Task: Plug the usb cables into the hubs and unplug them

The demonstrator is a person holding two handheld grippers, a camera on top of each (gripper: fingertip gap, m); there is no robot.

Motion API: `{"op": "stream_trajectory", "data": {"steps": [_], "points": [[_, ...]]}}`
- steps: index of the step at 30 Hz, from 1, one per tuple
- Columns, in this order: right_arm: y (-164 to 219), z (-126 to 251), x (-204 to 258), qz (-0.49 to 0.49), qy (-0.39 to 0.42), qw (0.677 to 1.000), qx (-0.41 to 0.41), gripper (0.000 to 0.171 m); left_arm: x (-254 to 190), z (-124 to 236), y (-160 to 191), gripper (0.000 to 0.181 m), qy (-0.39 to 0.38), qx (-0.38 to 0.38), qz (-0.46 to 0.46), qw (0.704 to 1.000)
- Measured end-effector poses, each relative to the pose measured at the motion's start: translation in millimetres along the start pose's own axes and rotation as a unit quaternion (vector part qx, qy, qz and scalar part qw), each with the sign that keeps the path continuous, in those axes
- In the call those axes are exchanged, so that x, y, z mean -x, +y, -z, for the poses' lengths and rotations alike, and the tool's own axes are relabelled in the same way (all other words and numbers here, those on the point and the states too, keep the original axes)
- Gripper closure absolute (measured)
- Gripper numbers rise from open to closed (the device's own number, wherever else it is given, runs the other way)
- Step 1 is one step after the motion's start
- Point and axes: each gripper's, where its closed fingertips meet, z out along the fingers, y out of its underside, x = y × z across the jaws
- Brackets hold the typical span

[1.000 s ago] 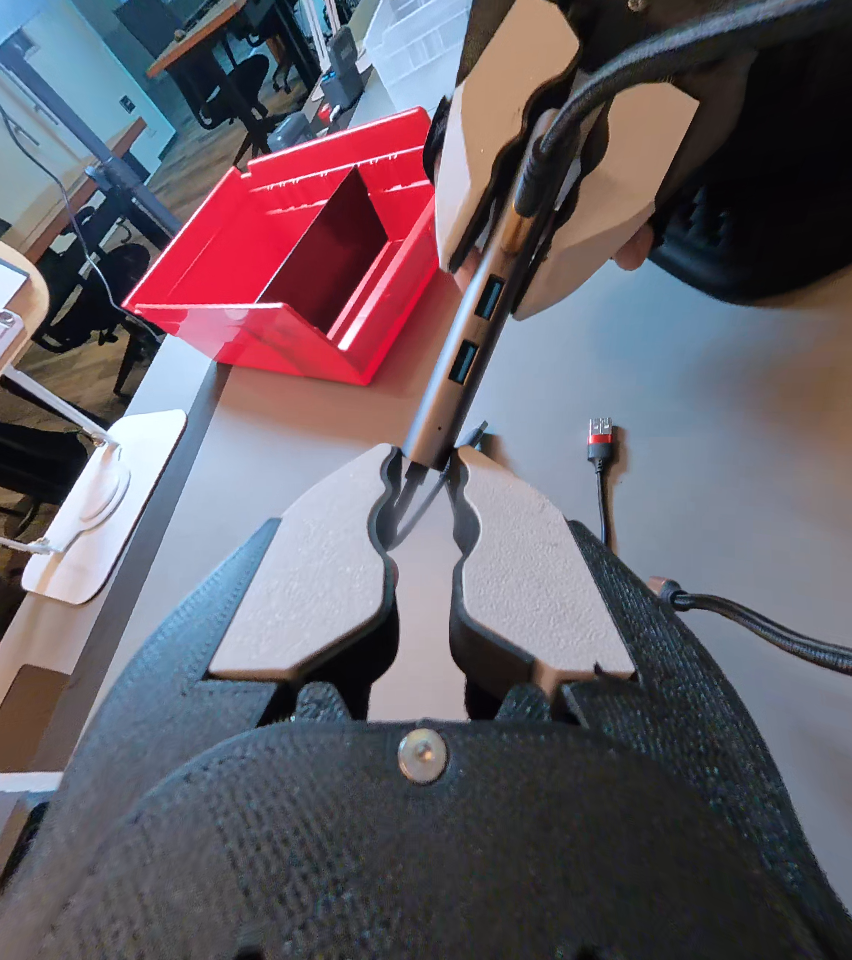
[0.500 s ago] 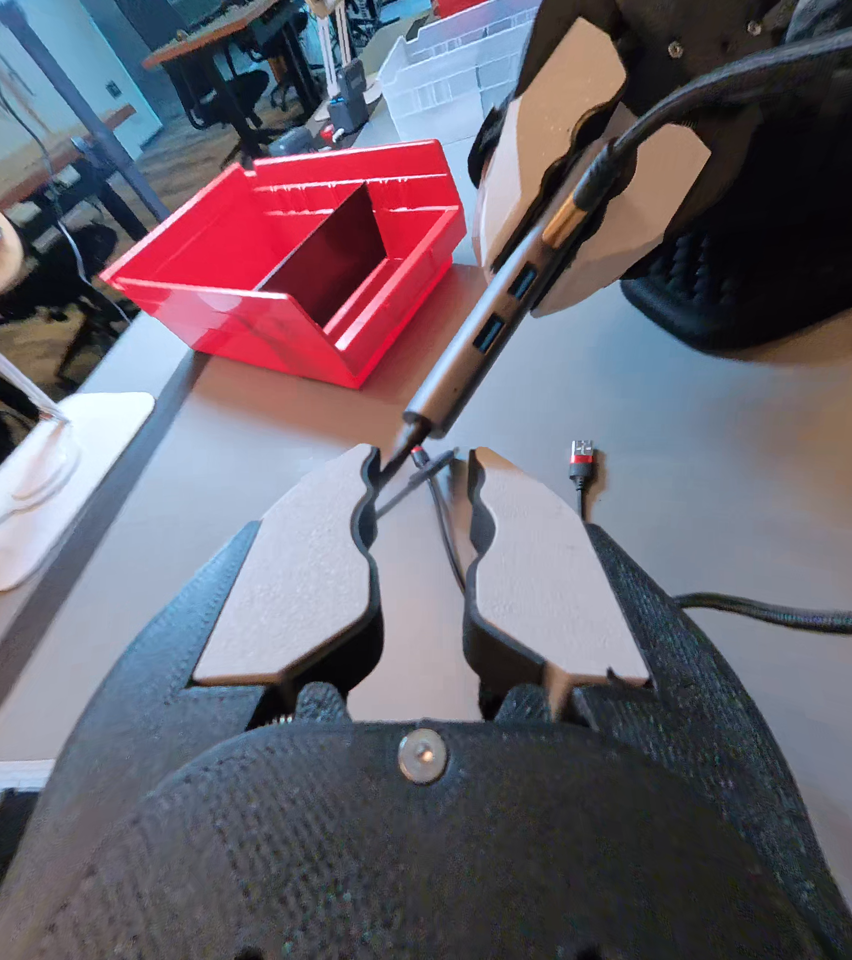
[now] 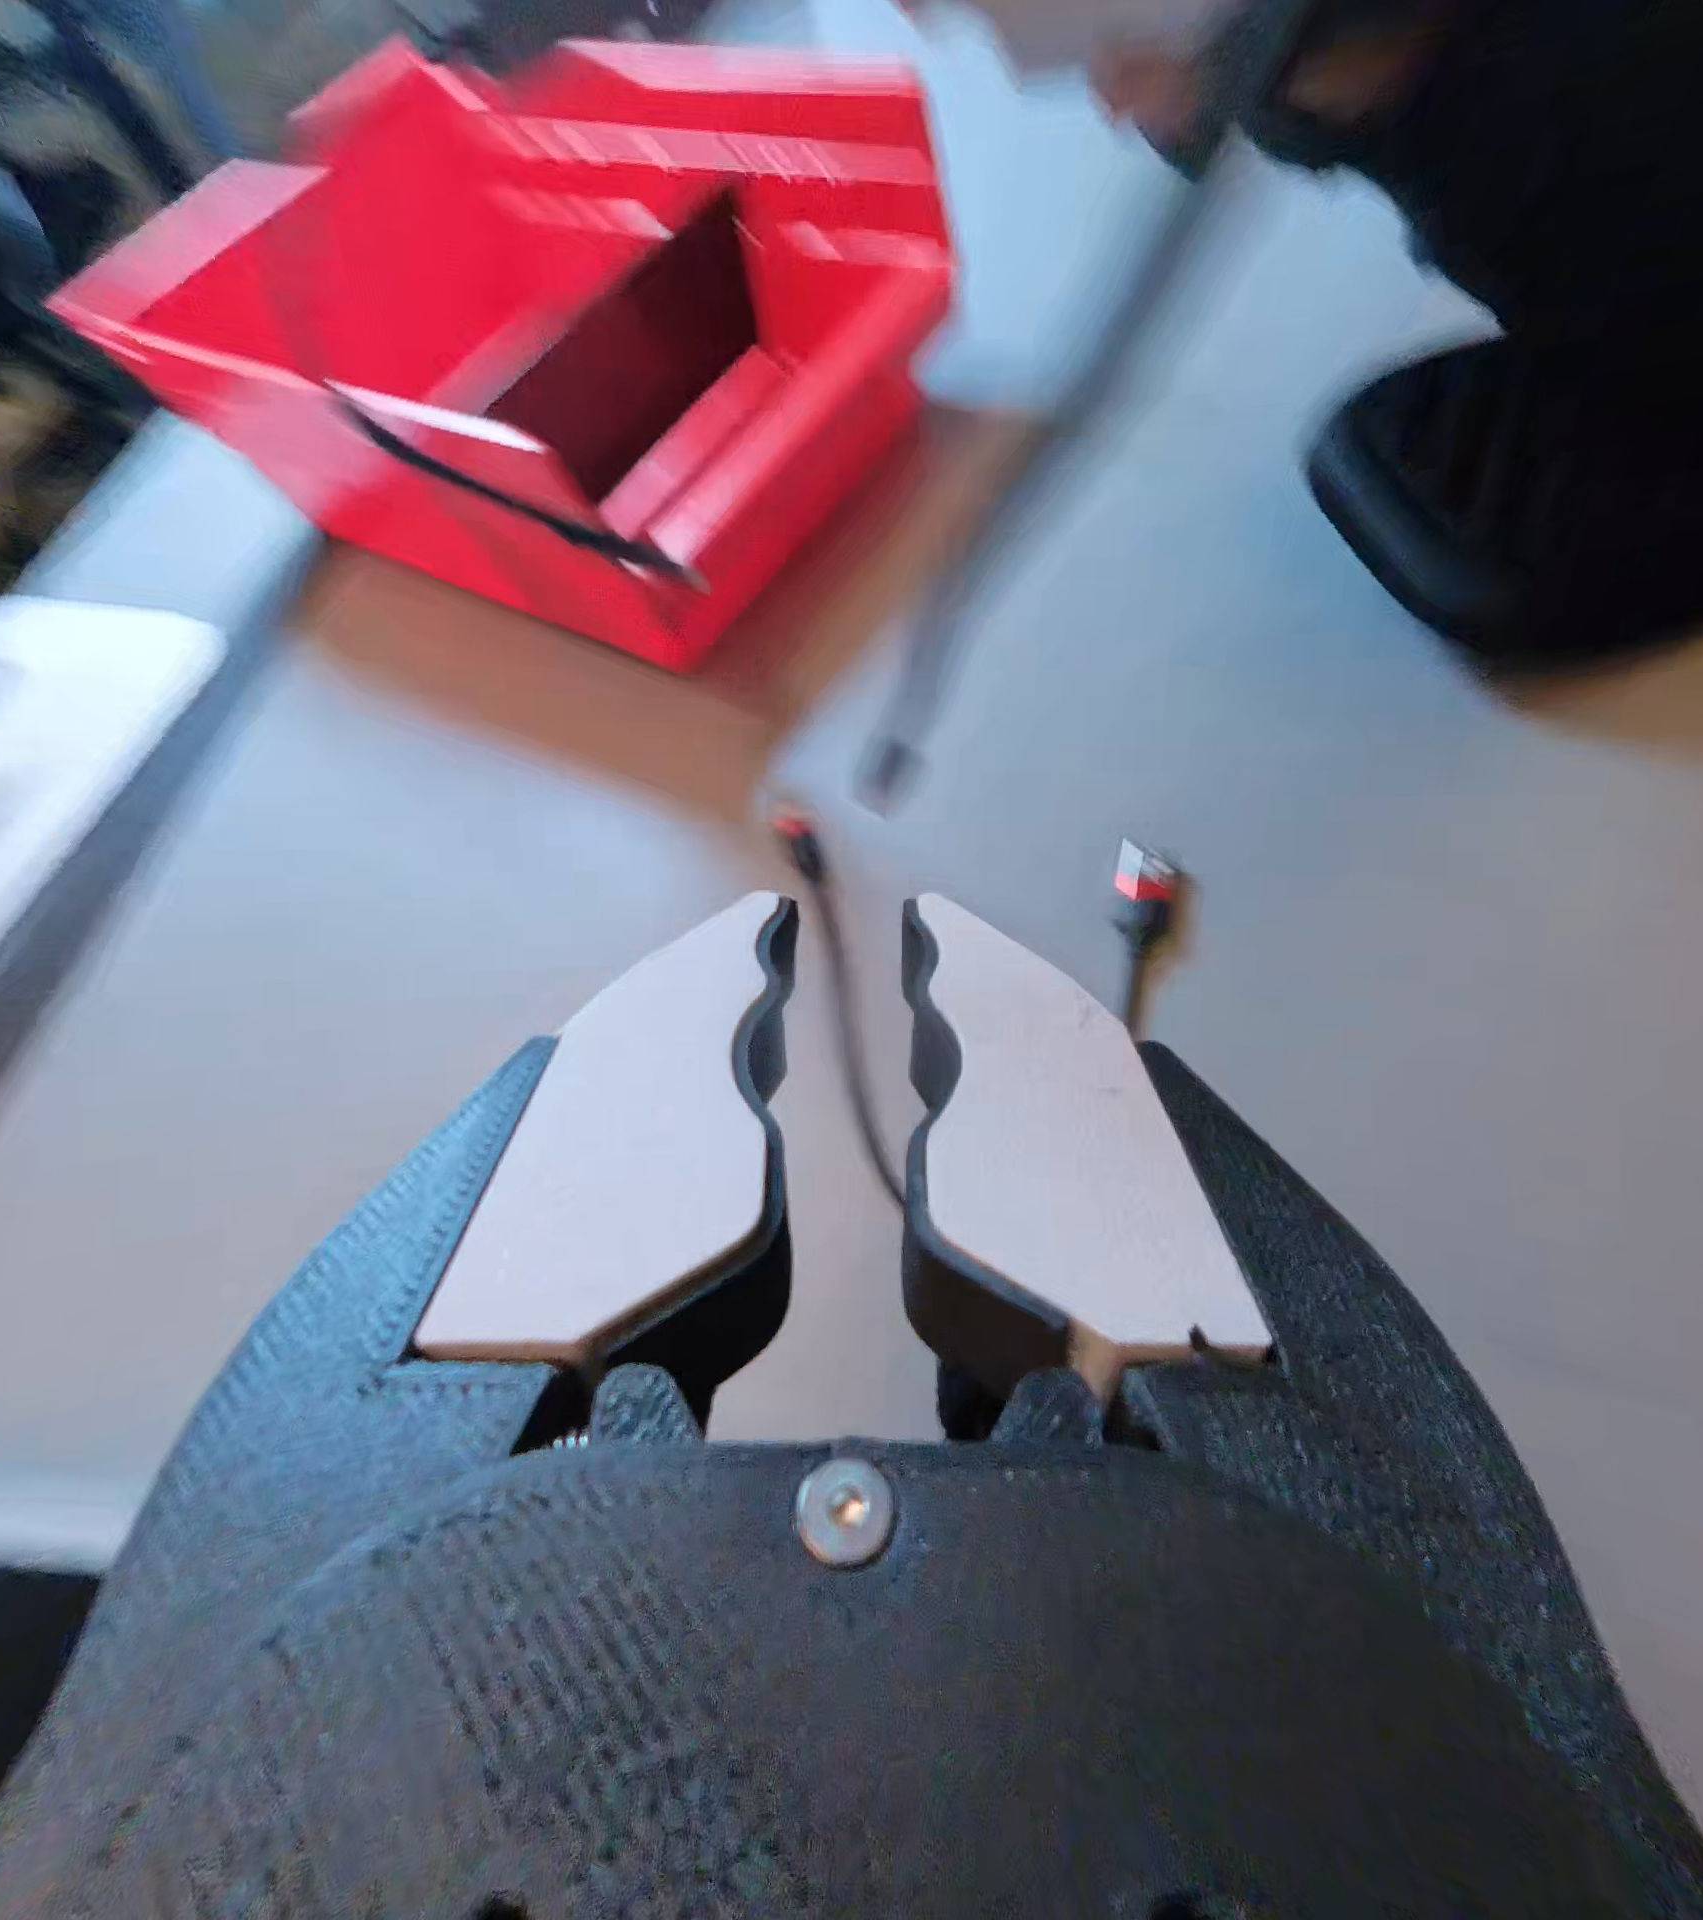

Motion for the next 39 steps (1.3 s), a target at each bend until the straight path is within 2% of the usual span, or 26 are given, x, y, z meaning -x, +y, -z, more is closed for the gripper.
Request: {"op": "stream_trajectory", "data": {"steps": [3, 7, 11, 13, 15, 19, 21, 23, 27, 29, 32, 35, 39], "points": [[12, -3, -8, -0.007, 0.025, 1.0, 0.012, 0.154, -35, -35, 31, 0.159, 0.075, 0.081, -0.015, 0.994], [20, -5, -7, 0.0, 0.026, 0.999, 0.023, 0.153, -75, -60, 40, 0.157, 0.149, 0.117, -0.021, 0.982], [20, -6, -3, 0.008, 0.021, 0.999, 0.026, 0.154, -81, -75, 57, 0.161, 0.135, 0.174, -0.062, 0.973], [20, -6, -2, 0.008, 0.019, 0.999, 0.024, 0.154, -89, -77, 54, 0.163, 0.149, 0.17, -0.055, 0.973], [19, -7, -2, 0.006, 0.018, 1.0, 0.022, 0.154, -93, -78, 53, 0.173, 0.153, 0.173, -0.06, 0.971], [18, -7, 2, 0.012, 0.013, 1.0, 0.019, 0.154, -82, -74, 57, 0.174, 0.124, 0.198, -0.069, 0.97], [17, -6, 4, 0.021, 0.012, 1.0, 0.018, 0.154, -77, -57, 54, 0.175, 0.134, 0.189, -0.05, 0.972], [17, -5, 4, 0.034, 0.013, 0.999, 0.019, 0.154, -65, -24, 52, 0.175, 0.139, 0.195, -0.026, 0.971], [15, -1, 6, 0.071, 0.009, 0.997, 0.019, 0.154, -17, 62, 42, 0.175, 0.057, 0.136, 0.046, 0.988], [15, -2, 11, 0.1, 0.003, 0.995, 0.026, 0.154, 11, 96, 37, 0.175, -0.01, 0.101, 0.079, 0.992], [13, -10, 30, 0.153, -0.019, 0.987, 0.037, 0.154, 25, 118, 12, 0.175, -0.031, 0.05, 0.117, 0.991], [9, -22, 58, 0.189, -0.045, 0.98, 0.04, 0.154, 13, 92, -6, 0.175, 0.008, 0.06, 0.113, 0.992], [10, -32, 91, 0.22, -0.076, 0.972, 0.046, 0.154, -7, 32, -3, 0.175, 0.067, 0.12, 0.105, 0.985]]}}
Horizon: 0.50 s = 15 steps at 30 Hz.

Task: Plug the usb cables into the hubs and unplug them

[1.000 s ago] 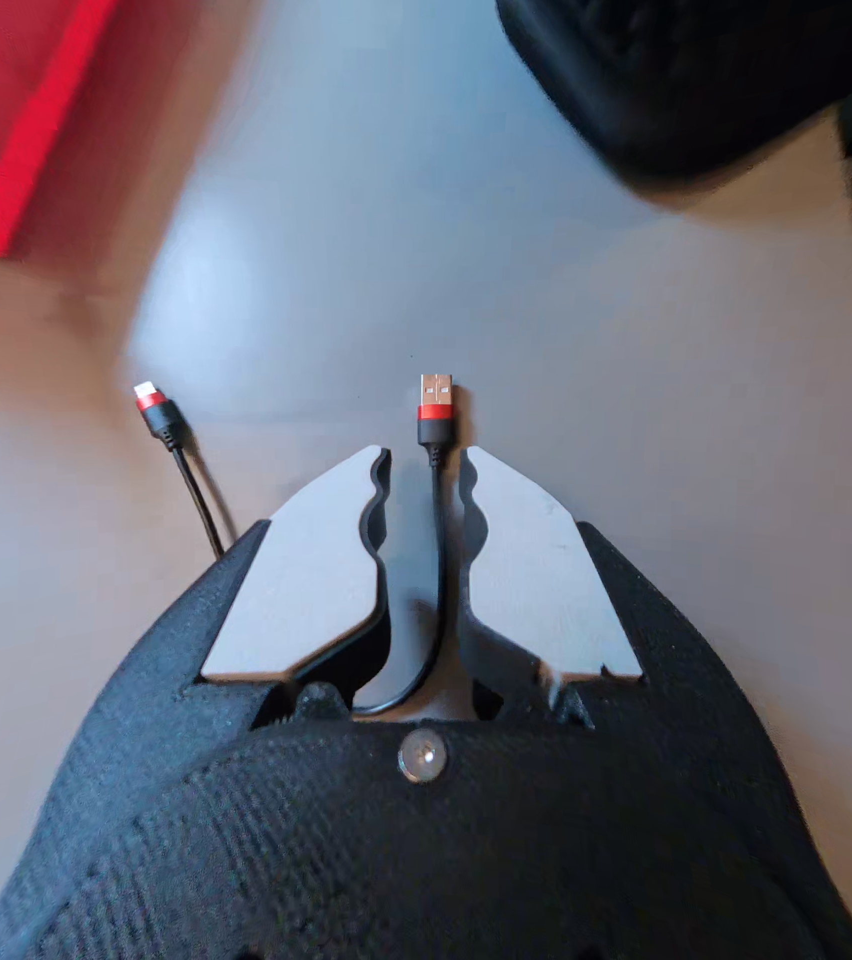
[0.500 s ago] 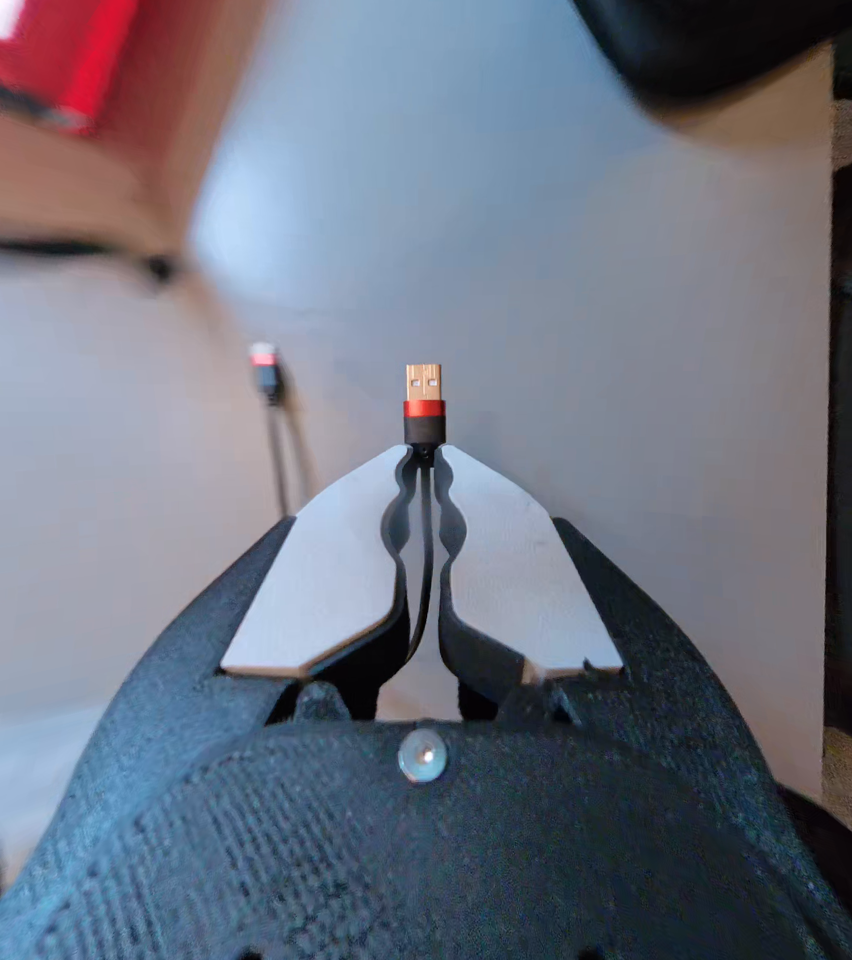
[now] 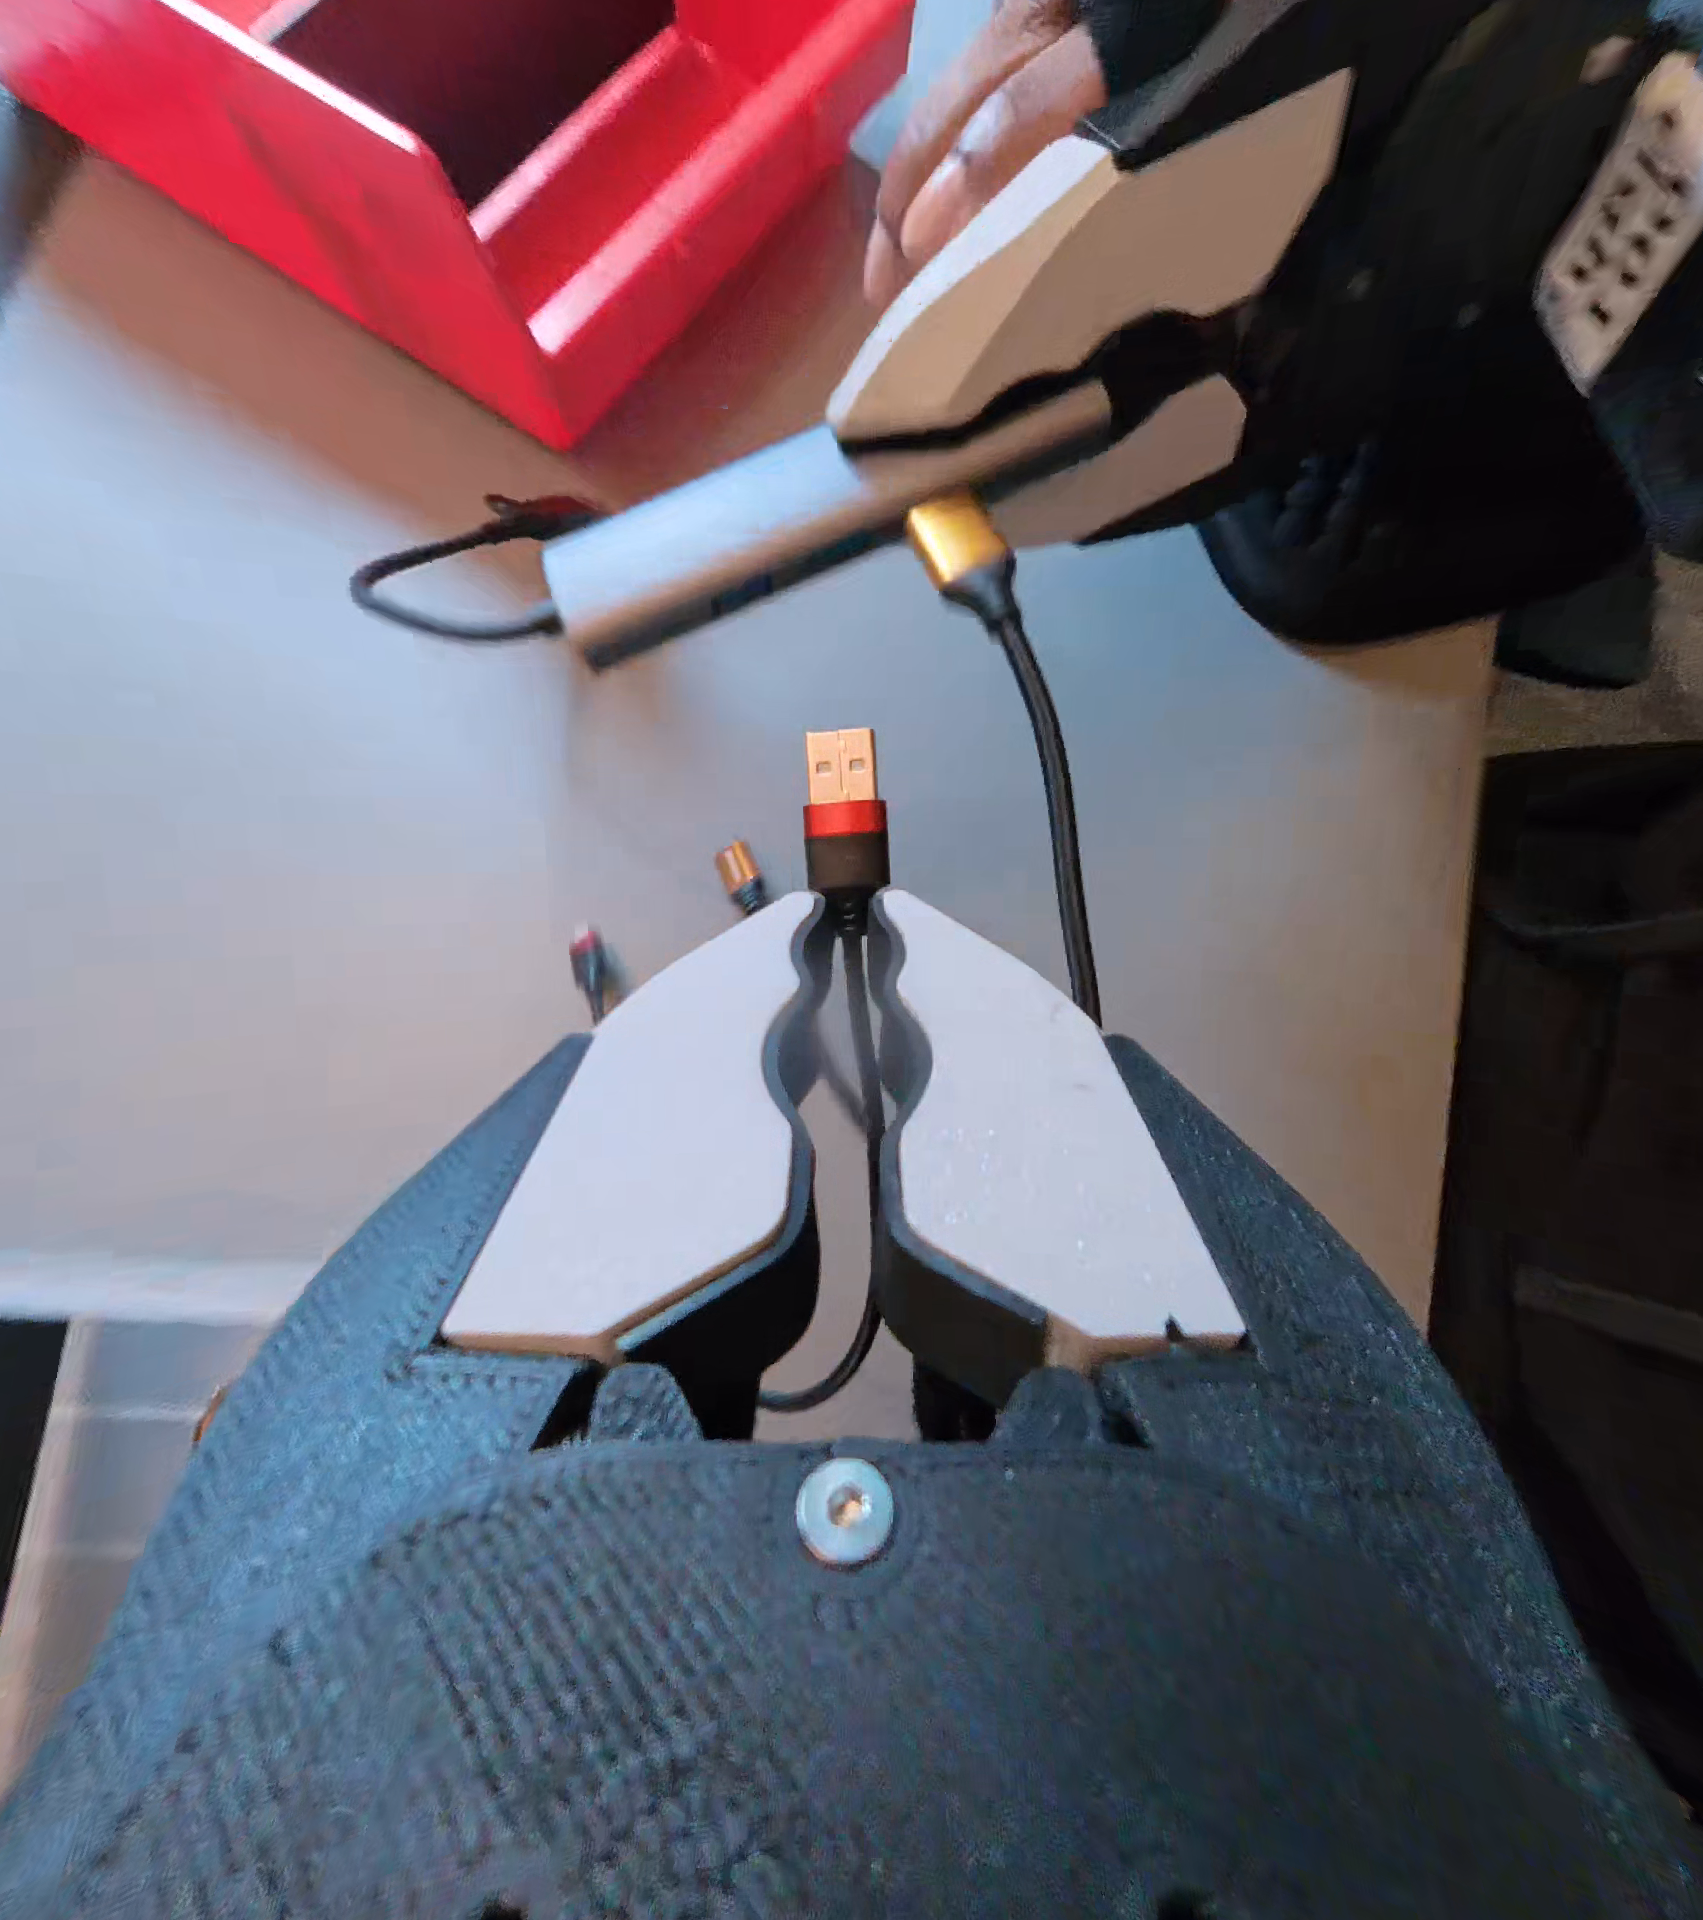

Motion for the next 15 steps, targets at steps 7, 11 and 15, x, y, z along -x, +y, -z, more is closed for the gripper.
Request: {"op": "stream_trajectory", "data": {"steps": [7, 11, 15], "points": [[2, -16, 27, 0.043, -0.022, 0.998, 0.03, 0.154, 6, -42, 2, 0.175, 0.029, 0.037, 0.025, 0.999], [3, -22, 34, 0.048, -0.028, 0.998, 0.036, 0.154, 14, -45, 8, 0.175, 0.014, 0.043, 0.035, 0.998], [2, -23, 38, 0.055, -0.032, 0.997, 0.038, 0.154, 16, -50, 14, 0.175, 0.006, 0.057, 0.037, 0.998]]}}
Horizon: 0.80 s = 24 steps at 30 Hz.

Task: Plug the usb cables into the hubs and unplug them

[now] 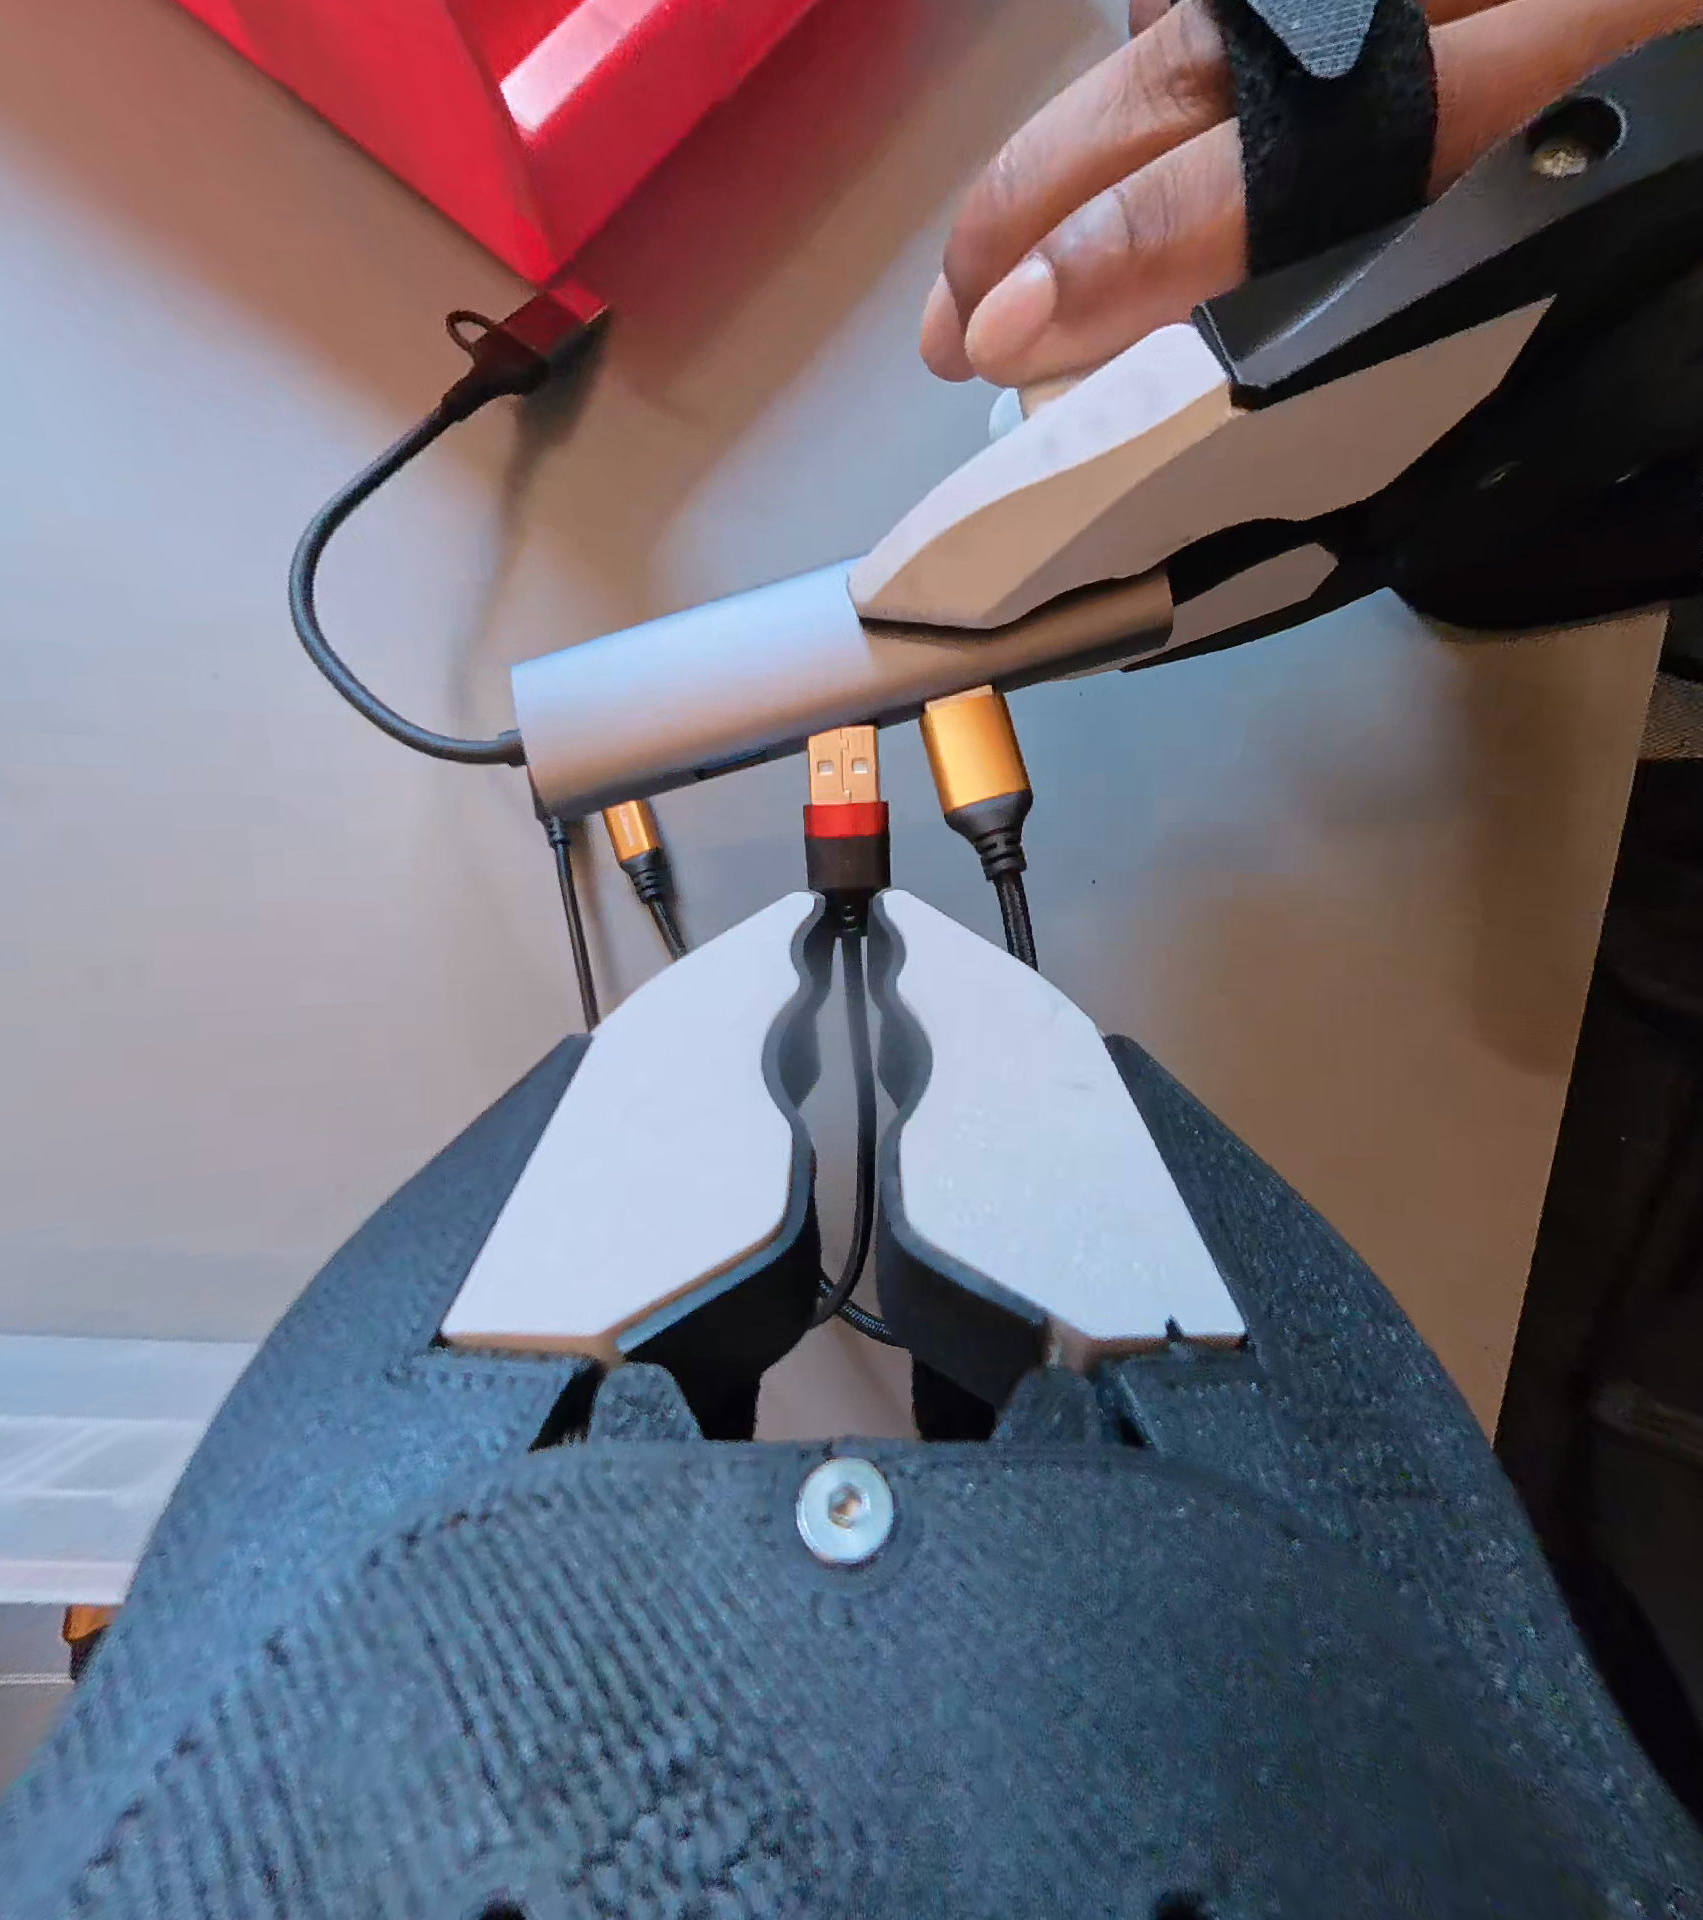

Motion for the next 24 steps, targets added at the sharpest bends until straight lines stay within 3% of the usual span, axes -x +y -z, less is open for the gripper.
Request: {"op": "stream_trajectory", "data": {"steps": [9, 19, 24], "points": [[-11, 4, 7, 0.021, -0.009, 0.999, -0.028, 0.154, -4, -5, 3, 0.175, 0.034, 0.002, 0.008, 0.999], [-40, 29, 11, -0.018, -0.051, 0.989, -0.136, 0.154, -26, 6, 1, 0.175, 0.184, -0.089, 0.005, 0.979], [-39, 27, 4, -0.062, -0.036, 0.987, -0.143, 0.153, -26, 13, -1, 0.175, 0.192, -0.111, 0.009, 0.975]]}}
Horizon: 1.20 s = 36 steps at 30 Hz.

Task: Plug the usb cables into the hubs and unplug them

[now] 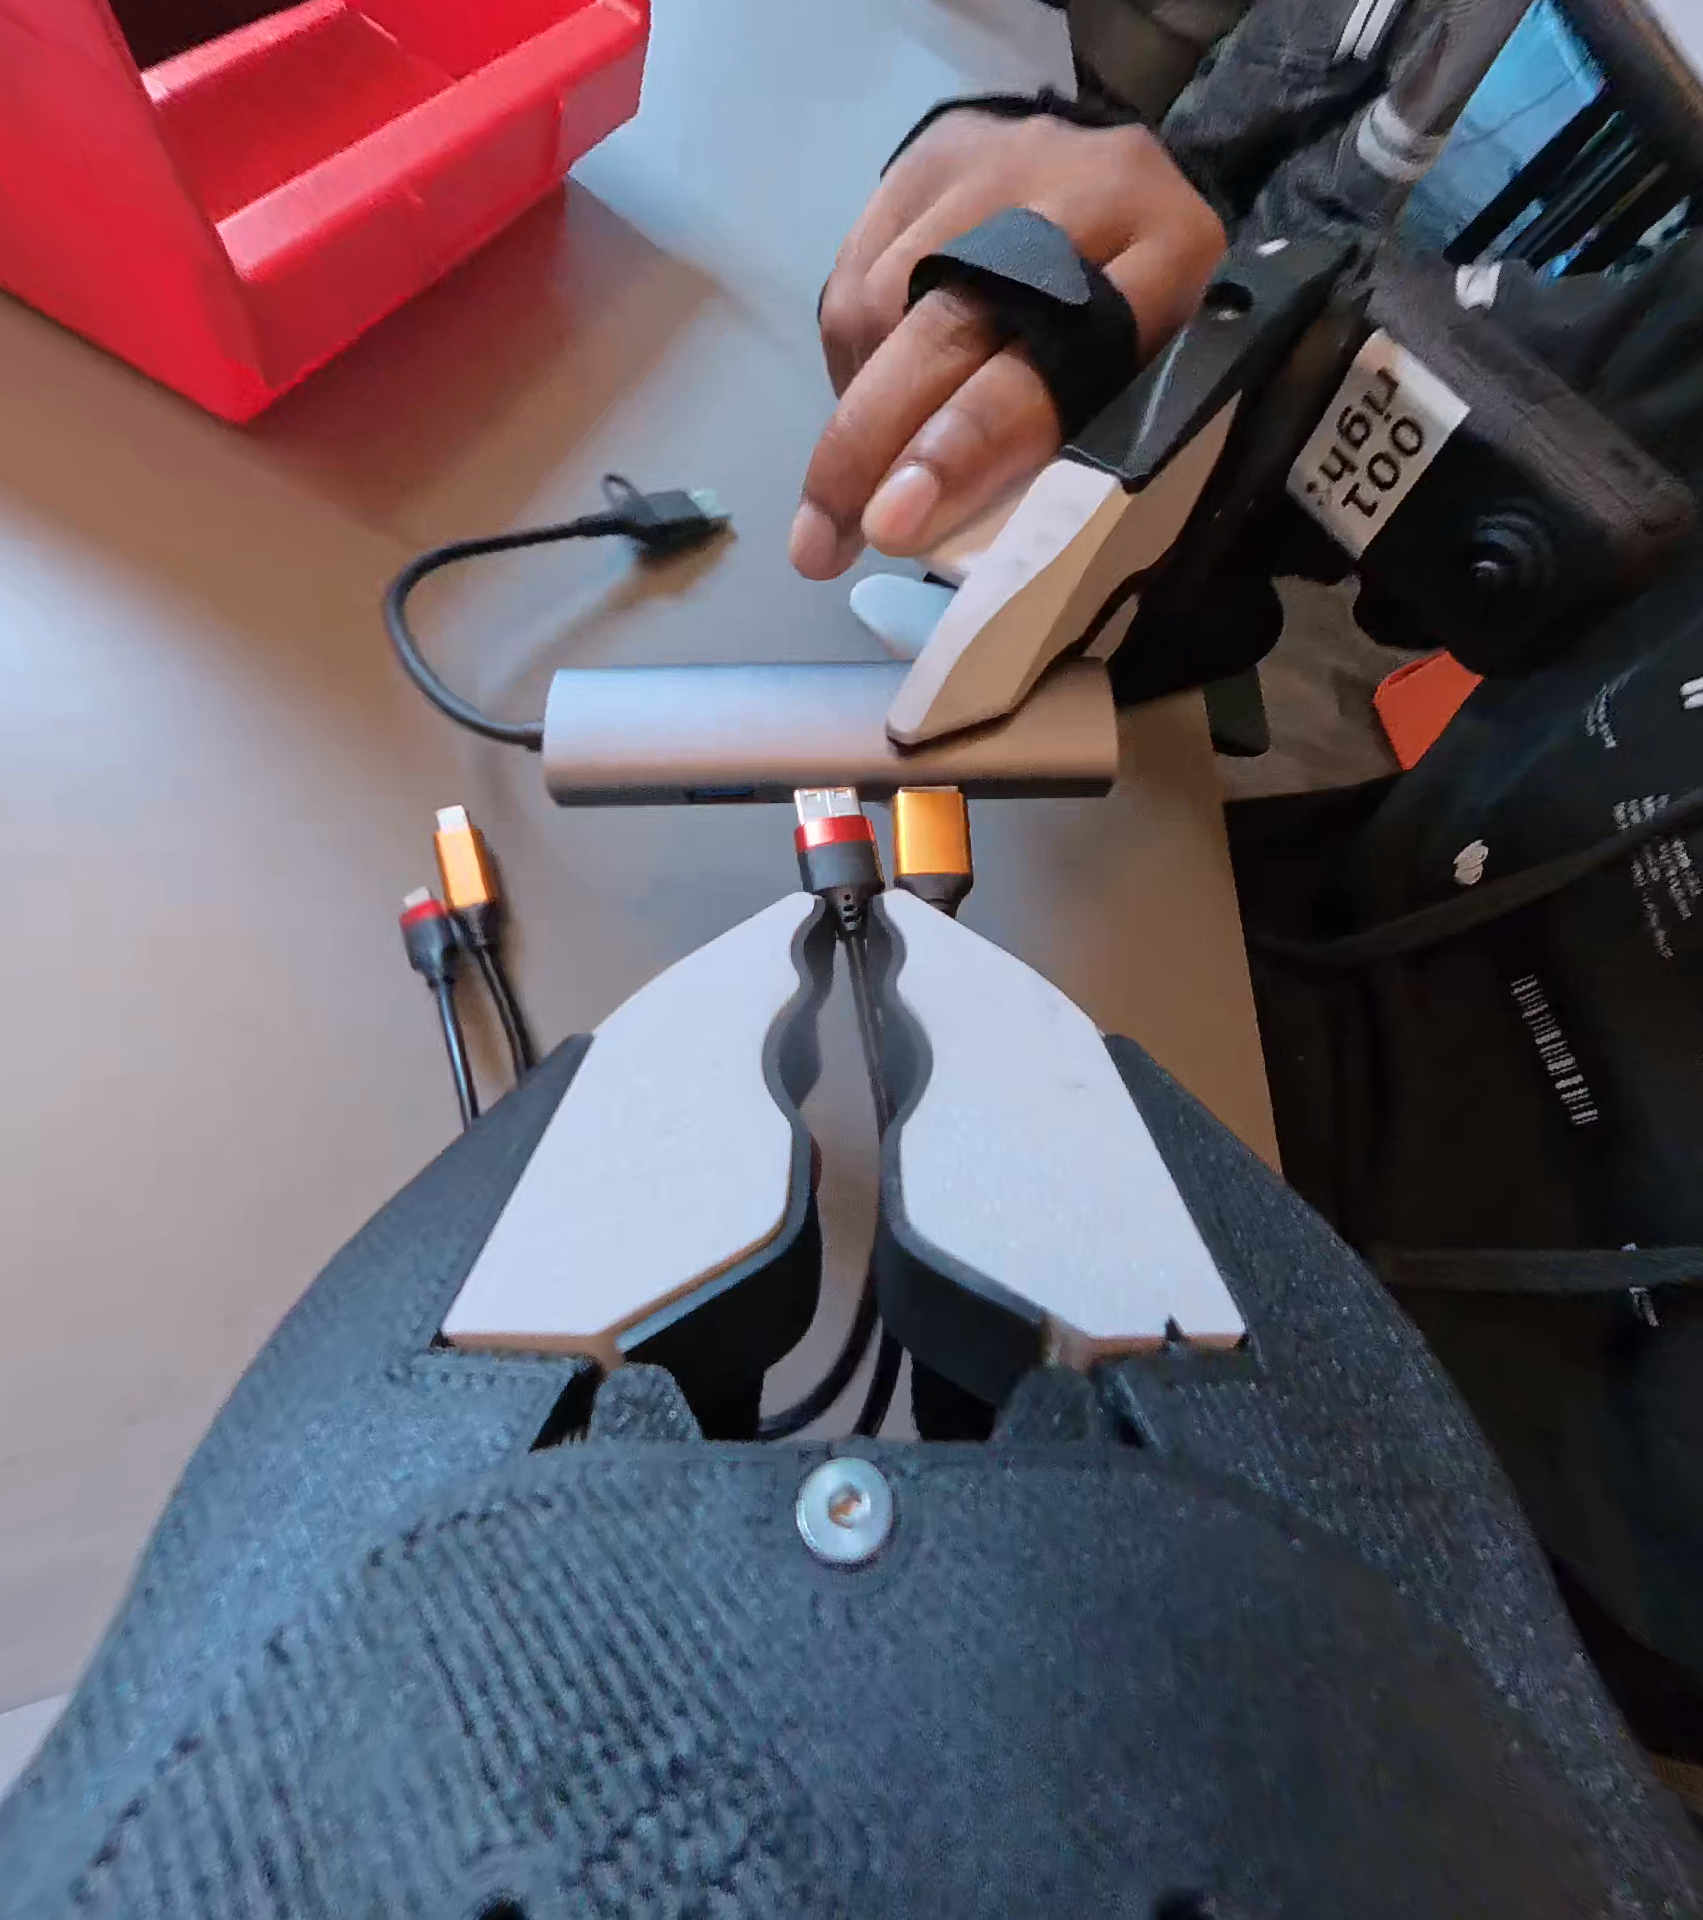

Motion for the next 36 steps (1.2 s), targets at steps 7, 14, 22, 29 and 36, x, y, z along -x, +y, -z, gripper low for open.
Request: {"op": "stream_trajectory", "data": {"steps": [7, 14, 22, 29, 36], "points": [[25, -10, 2, -0.016, 0.005, 0.998, 0.054, 0.149, -8, -5, -4, 0.175, 0.019, -0.018, 0.006, 1.0], [23, -7, -1, -0.013, 0.015, 0.998, 0.057, 0.154, -9, -7, -8, 0.175, -0.009, -0.036, -0.011, 0.999], [19, -4, -3, -0.026, 0.022, 0.999, 0.04, 0.155, -16, -7, -15, 0.175, -0.009, -0.068, -0.028, 0.997], [22, -1, -13, -0.044, 0.044, 0.997, 0.046, 0.155, -15, -9, -17, 0.175, -0.074, -0.068, -0.061, 0.993], [-3, -6, -2, 0.001, 0.023, 1.0, 0.02, 0.155, -39, -23, -29, 0.181, -0.005, -0.091, -0.047, 0.995]]}}
